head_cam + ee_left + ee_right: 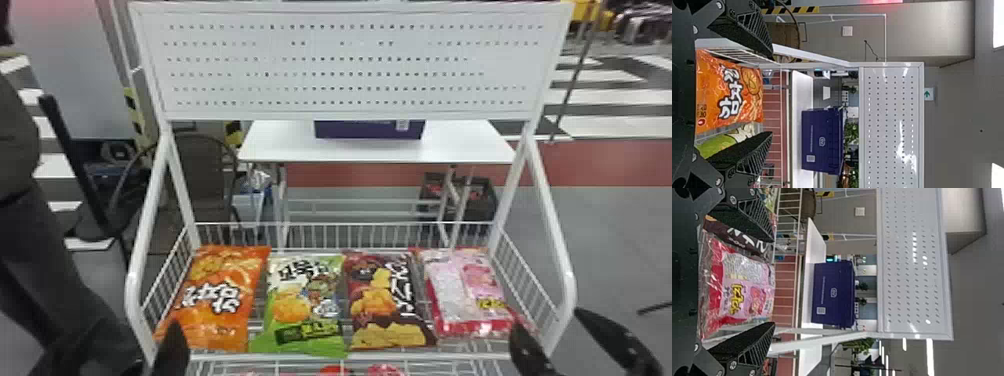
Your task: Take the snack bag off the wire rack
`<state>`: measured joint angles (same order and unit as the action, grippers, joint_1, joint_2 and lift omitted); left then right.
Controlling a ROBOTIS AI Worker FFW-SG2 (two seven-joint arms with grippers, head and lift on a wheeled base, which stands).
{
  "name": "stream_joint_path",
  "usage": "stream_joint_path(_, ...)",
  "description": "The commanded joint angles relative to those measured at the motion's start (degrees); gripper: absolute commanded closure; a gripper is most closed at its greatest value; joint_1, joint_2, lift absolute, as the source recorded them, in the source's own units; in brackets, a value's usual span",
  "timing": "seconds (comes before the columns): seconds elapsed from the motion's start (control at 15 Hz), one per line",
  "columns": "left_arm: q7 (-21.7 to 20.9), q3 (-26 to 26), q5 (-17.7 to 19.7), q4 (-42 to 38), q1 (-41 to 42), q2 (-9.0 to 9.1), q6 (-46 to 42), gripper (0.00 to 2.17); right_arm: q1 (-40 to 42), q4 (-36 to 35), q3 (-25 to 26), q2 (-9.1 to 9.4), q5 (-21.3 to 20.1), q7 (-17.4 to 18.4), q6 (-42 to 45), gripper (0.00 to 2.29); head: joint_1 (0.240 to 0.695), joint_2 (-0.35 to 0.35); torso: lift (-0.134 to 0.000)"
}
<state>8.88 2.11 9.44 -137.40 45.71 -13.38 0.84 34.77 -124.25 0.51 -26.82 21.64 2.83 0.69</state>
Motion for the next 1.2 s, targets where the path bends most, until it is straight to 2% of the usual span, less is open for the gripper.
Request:
stream_joint_path(0.0,0.0,-0.2,0.0,0.2,0.1,-0.07,0.0,0.19,-9.2,5.9,-7.2,1.95,-3.3,0.8,-5.0,0.15,0.499,0.0,0.0)
stream_joint_path(0.07,0.0,-0.2,0.0,0.5,0.1,-0.07,0.0,0.19,-12.6,7.9,-9.6,3.18,-4.2,1.7,-6.3,0.15,0.499,0.0,0.0)
stream_joint_path(0.27,0.0,-0.2,0.0,1.2,0.0,-0.15,-0.5,0.19,-21.1,14.5,-13.5,4.67,-6.0,5.0,-8.2,0.15,0.499,0.0,0.0)
stream_joint_path(0.47,0.0,0.1,0.1,1.2,0.0,-0.68,-0.5,0.19,-26.0,22.6,-14.0,5.64,-4.5,6.0,-7.0,0.15,0.499,0.0,0.0)
stream_joint_path(0.67,0.0,0.3,0.3,1.7,-0.6,-0.86,-0.5,0.19,-28.6,27.8,-13.4,5.9,-2.6,6.1,-5.6,0.15,0.499,0.0,0.0)
stream_joint_path(1.13,0.0,0.2,0.4,2.9,-1.9,-0.68,0.0,0.19,-31.9,34.4,-13.4,6.08,-2.4,5.8,-5.2,0.17,0.499,0.0,0.0)
